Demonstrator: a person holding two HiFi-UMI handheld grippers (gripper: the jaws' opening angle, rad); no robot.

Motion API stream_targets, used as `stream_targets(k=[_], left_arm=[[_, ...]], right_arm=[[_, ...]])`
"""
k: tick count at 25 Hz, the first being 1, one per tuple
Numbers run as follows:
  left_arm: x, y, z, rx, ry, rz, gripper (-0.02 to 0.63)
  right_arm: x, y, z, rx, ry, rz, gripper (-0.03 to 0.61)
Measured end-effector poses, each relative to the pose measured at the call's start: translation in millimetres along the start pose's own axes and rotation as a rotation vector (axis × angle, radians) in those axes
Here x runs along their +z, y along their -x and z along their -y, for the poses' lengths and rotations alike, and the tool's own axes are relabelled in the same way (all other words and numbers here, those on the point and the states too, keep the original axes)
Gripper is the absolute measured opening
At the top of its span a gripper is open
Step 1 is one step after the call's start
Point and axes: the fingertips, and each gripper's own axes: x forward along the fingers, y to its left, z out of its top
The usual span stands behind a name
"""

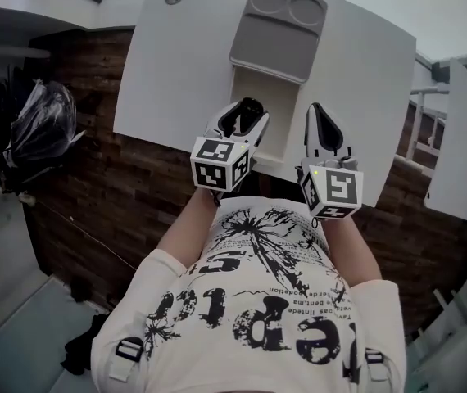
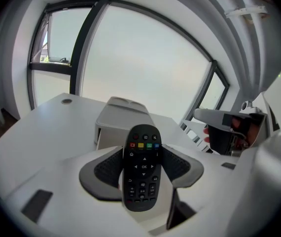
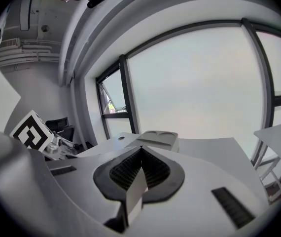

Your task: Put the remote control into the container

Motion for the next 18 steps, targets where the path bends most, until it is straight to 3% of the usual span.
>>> stream_targets(k=[7, 18], left_arm=[[-34, -35, -15, 0.063, 0.066, -0.126, 0.252], [-66, -76, -27, 0.101, 0.058, -0.303, 0.249]], right_arm=[[-20, -22, 16, 0.052, -0.004, -0.066, 0.002], [-32, -38, 21, 0.064, 0.028, -0.112, 0.002]])
